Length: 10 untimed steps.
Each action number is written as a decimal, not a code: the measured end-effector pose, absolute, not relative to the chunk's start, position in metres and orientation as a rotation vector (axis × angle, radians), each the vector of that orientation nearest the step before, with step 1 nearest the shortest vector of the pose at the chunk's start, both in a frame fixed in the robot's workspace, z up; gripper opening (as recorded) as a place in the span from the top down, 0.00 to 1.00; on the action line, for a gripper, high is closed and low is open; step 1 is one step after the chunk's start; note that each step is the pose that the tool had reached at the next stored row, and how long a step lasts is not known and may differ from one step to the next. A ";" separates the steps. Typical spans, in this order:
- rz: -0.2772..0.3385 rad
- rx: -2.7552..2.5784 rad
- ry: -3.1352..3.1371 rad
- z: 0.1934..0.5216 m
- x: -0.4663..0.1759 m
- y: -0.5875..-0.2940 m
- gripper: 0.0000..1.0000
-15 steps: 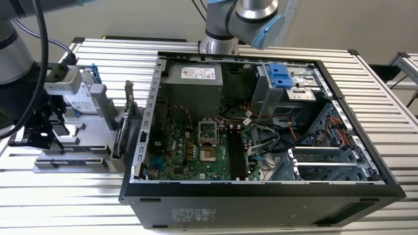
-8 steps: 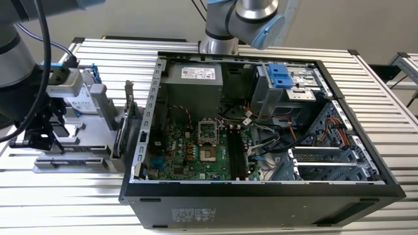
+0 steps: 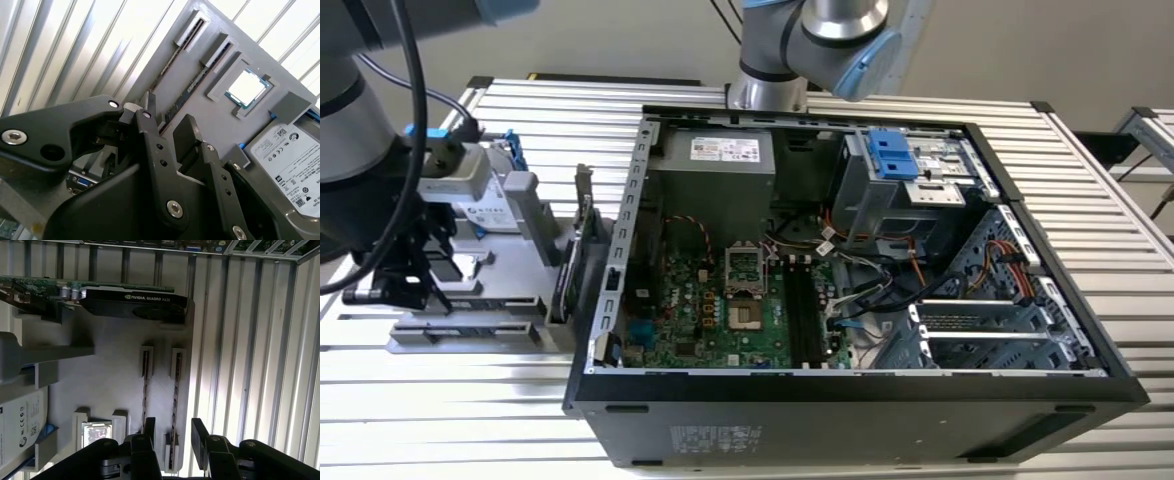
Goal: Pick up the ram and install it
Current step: 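Pick up the ram and move it above insertion slot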
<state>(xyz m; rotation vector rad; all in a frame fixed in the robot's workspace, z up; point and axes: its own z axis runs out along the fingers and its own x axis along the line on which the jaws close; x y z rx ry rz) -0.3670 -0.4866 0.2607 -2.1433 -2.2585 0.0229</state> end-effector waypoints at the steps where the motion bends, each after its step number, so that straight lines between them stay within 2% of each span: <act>1: 0.023 -2.143 -2.258 0.260 -0.367 -0.487 0.00; 10: 0.027 -2.147 -2.250 0.256 -0.367 -0.487 0.00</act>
